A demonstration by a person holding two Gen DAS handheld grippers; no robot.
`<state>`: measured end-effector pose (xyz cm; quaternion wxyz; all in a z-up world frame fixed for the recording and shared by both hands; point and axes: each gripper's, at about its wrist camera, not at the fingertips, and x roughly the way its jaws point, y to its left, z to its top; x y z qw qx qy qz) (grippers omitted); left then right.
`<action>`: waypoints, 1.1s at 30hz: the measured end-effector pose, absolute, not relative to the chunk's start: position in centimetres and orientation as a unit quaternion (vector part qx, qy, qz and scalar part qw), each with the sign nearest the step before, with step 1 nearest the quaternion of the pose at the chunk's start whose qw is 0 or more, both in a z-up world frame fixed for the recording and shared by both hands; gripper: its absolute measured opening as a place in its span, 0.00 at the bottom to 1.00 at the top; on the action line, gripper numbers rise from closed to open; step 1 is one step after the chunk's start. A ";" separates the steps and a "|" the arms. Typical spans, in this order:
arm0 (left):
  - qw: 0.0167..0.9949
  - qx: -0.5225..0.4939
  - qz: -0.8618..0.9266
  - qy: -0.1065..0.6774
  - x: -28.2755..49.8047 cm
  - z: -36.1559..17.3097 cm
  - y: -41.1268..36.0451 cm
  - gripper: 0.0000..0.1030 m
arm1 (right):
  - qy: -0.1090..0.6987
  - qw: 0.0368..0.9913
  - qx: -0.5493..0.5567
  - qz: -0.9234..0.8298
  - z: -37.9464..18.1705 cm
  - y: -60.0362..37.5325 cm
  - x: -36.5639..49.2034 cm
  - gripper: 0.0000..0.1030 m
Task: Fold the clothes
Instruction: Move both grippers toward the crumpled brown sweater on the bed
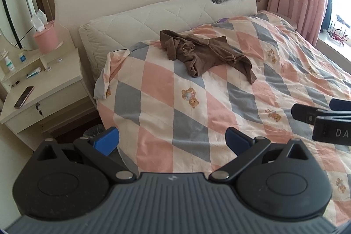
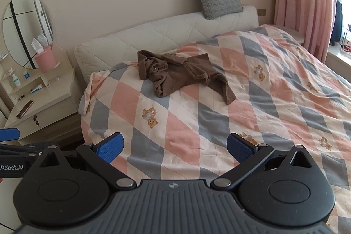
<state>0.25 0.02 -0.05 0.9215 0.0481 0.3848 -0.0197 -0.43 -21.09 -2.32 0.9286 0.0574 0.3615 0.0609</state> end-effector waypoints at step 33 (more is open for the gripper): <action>0.878 0.116 -0.141 0.442 32.7 -8.3 3.6 0.99 | 0.397 0.910 0.111 -0.044 -10.6 -18.5 23.9 1.00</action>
